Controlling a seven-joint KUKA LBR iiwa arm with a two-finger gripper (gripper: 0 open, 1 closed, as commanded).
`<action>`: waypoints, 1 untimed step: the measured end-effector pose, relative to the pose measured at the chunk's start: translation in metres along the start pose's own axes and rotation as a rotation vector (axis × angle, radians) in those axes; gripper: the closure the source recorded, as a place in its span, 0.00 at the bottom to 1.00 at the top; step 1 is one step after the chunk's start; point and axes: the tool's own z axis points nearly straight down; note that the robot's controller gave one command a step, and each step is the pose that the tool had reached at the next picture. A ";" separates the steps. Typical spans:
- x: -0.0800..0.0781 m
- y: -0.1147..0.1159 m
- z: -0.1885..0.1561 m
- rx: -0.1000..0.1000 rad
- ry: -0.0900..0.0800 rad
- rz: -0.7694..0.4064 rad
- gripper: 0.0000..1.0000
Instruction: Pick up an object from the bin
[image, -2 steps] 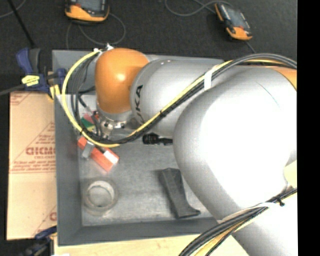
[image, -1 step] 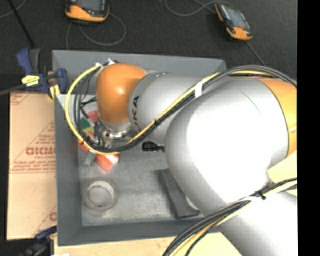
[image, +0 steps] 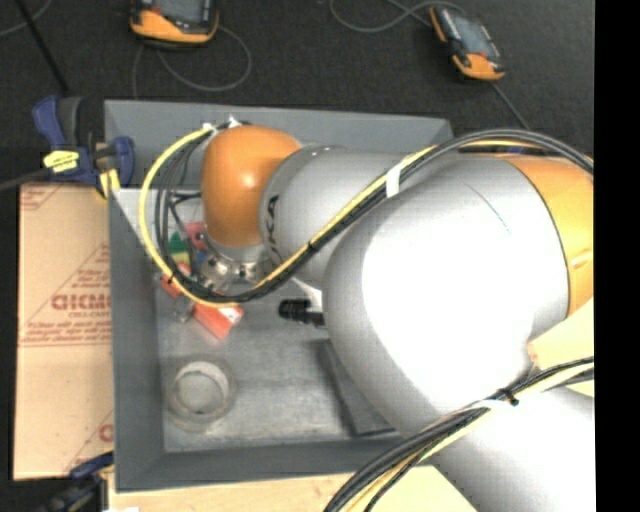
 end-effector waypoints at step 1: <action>0.000 0.000 0.000 0.000 0.000 0.000 1.00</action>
Offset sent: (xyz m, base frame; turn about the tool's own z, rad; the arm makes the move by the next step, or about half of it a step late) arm 0.0001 0.0000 0.0735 0.0000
